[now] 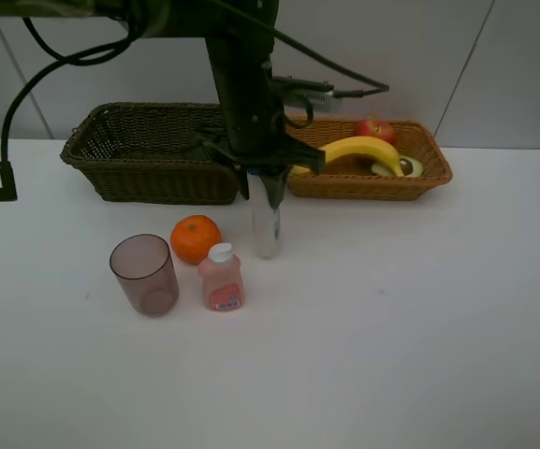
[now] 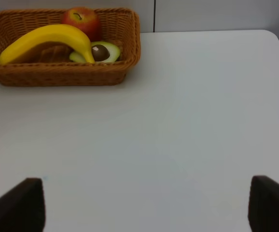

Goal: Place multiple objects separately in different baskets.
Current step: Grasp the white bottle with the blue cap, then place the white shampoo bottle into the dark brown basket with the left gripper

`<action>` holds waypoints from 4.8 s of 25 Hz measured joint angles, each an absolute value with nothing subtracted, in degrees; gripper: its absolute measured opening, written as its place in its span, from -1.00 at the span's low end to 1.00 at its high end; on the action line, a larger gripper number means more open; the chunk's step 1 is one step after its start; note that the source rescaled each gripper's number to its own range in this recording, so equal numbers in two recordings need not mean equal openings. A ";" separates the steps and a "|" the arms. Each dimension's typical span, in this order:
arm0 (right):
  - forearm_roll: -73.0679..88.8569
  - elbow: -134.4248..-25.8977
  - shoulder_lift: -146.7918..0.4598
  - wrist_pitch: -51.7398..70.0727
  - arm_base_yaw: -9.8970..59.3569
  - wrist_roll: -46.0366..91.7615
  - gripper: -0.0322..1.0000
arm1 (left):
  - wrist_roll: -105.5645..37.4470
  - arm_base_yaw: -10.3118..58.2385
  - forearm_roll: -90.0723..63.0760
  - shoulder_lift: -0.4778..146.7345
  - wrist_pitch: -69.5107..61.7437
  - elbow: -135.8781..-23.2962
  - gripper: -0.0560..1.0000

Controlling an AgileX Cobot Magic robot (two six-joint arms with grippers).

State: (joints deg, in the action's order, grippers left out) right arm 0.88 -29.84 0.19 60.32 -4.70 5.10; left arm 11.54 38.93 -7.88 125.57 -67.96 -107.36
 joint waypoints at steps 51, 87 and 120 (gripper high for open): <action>0.87 -29.84 0.19 60.32 -4.70 5.10 0.64 | 3.80 29.96 27.40 111.31 -70.70 -108.74 0.06; 0.87 -29.84 0.19 60.27 -4.70 5.10 0.64 | 3.80 24.04 23.21 125.48 -56.25 -104.23 0.06; 0.87 -29.84 0.19 60.27 -4.70 5.10 0.64 | 3.80 23.92 20.91 125.48 -54.52 -104.29 0.80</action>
